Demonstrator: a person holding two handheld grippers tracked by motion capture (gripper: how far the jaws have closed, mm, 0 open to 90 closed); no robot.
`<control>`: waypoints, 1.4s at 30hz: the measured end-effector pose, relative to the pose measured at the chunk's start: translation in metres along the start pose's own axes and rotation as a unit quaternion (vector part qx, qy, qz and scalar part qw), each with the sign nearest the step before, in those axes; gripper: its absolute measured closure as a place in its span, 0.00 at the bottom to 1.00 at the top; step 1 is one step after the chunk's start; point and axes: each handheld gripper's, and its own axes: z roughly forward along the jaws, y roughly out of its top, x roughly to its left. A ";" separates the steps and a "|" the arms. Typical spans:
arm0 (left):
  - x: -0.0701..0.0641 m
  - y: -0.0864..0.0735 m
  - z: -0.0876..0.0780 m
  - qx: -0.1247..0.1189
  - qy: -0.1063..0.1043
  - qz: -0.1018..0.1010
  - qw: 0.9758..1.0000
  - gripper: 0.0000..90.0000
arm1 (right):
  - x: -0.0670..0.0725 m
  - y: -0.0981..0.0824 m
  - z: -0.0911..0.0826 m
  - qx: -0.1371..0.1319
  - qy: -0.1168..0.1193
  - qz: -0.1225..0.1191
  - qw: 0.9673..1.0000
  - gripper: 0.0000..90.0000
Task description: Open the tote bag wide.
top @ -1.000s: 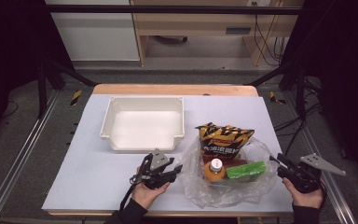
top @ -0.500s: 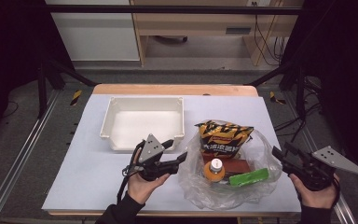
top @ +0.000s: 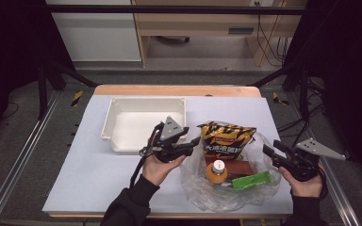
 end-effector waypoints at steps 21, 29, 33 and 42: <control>-0.006 -0.082 0.065 0.117 0.051 0.001 0.992 1.00 | -0.026 -0.065 0.037 0.104 -0.030 0.007 0.994 1.00; -0.005 -0.101 0.075 0.122 0.071 0.008 0.990 1.00 | -0.026 -0.087 0.055 0.153 -0.039 -0.011 0.987 0.96; -0.004 -0.101 0.070 0.111 0.067 0.001 0.992 0.96 | -0.029 -0.087 0.053 0.144 -0.044 0.000 0.989 0.83; 0.001 -0.090 0.015 0.024 0.025 -0.022 0.999 0.68 | -0.029 -0.057 0.005 0.026 -0.037 0.000 0.999 0.63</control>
